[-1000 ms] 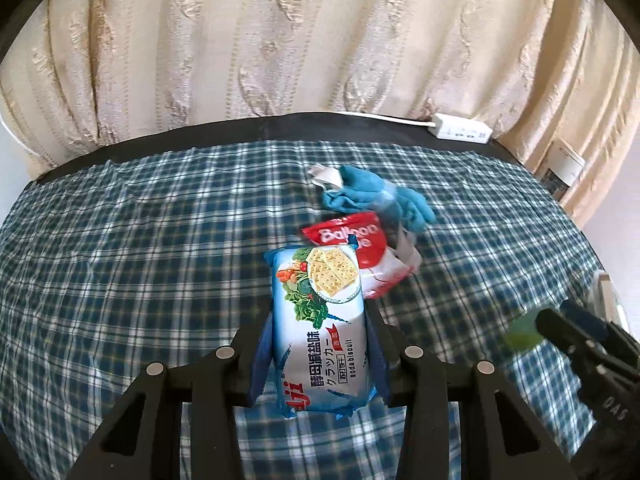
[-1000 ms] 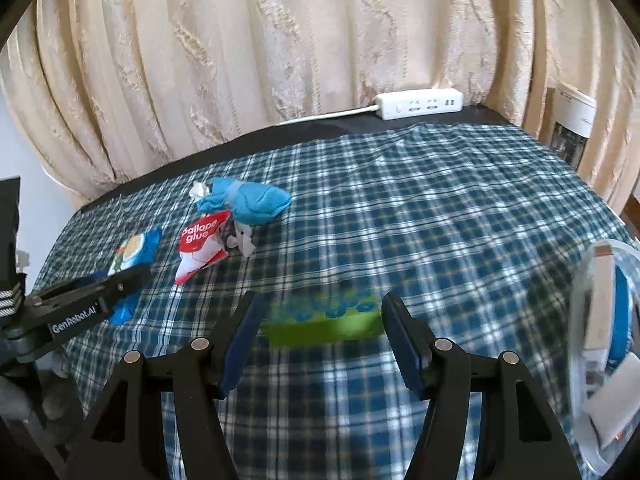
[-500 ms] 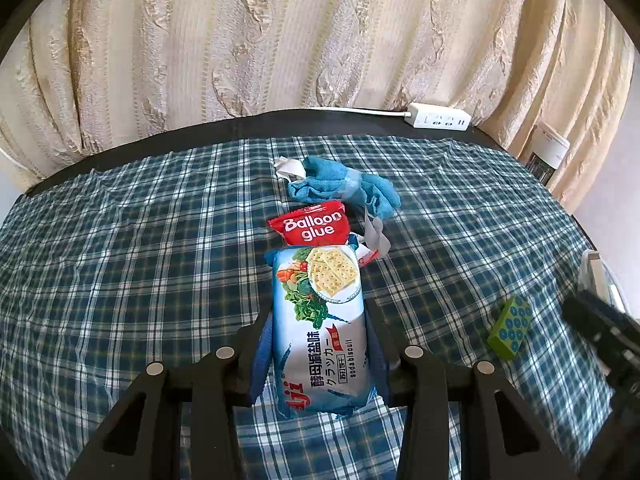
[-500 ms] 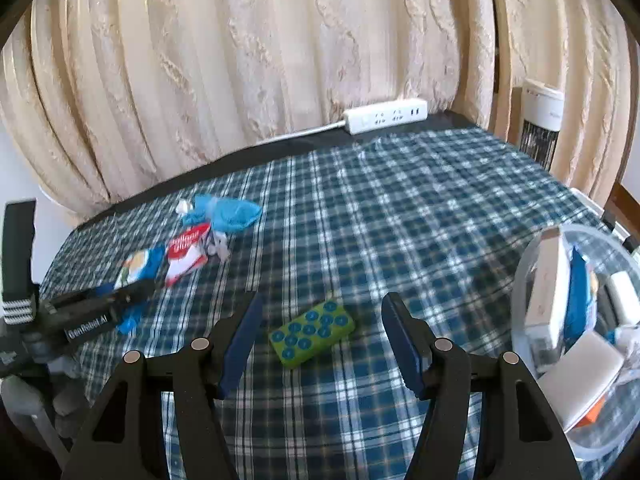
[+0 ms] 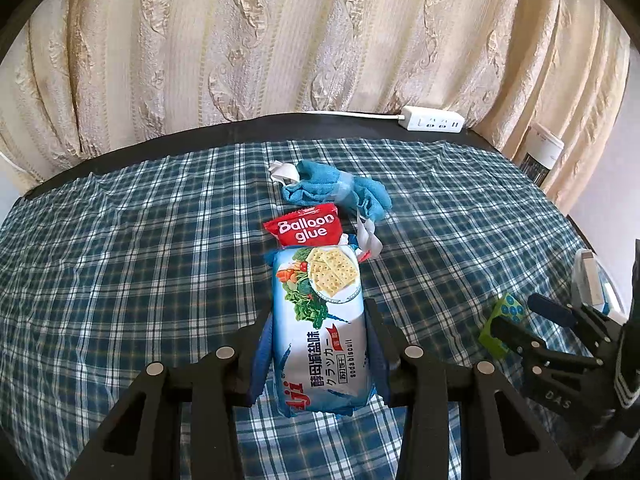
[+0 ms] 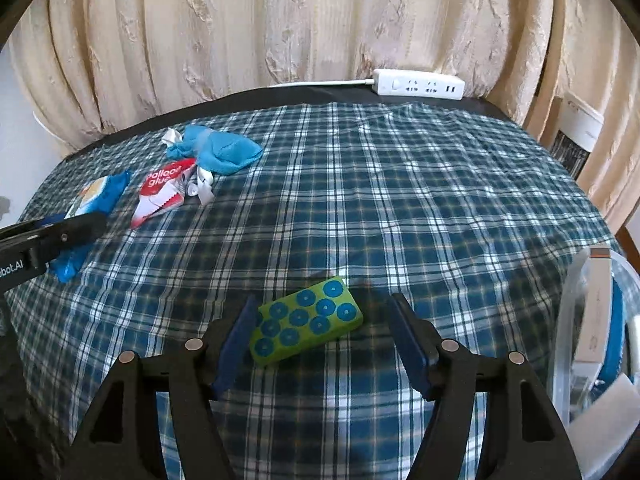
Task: Organize objects
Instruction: 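Grasp the green dotted block with the right gripper while the left holds the cracker packet, then carry the green block and cracker packet into the bowl and open both grippers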
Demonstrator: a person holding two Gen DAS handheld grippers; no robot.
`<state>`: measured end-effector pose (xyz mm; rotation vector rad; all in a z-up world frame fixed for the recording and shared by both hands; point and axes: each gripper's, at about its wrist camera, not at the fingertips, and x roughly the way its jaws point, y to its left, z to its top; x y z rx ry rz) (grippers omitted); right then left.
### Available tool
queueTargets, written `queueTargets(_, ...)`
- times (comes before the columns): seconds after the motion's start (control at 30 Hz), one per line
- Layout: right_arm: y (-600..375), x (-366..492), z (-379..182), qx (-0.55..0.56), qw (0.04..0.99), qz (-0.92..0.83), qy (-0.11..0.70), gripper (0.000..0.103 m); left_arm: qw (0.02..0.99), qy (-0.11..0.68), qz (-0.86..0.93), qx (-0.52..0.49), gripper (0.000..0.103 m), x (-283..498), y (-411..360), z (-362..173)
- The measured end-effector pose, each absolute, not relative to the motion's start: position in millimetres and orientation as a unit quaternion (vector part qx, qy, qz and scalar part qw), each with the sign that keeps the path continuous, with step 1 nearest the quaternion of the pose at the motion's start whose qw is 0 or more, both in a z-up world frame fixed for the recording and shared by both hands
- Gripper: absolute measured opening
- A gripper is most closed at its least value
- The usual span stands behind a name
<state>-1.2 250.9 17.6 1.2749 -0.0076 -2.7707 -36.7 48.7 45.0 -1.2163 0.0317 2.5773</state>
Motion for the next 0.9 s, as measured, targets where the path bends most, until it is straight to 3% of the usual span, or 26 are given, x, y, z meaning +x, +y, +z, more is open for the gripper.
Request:
queueTargets(0.53, 233, -5, 6, 0.437, 0.095, -0.894, 0.038, 0.072, 0.145, 0.014, 0.894, -0.424, 0.044, -36, 50, 43)
queueTargets(0.67, 233, -4, 6, 0.435, 0.088, -0.895, 0.044, 0.067, 0.146, 0.016, 0.894, -0.424, 0.044, -35, 52, 42)
queueTargets(0.9, 236, 1, 9, 0.427, 0.079, -0.900, 0.031, 0.067, 0.148, 0.020, 0.895, -0.421, 0.044, -33, 52, 43)
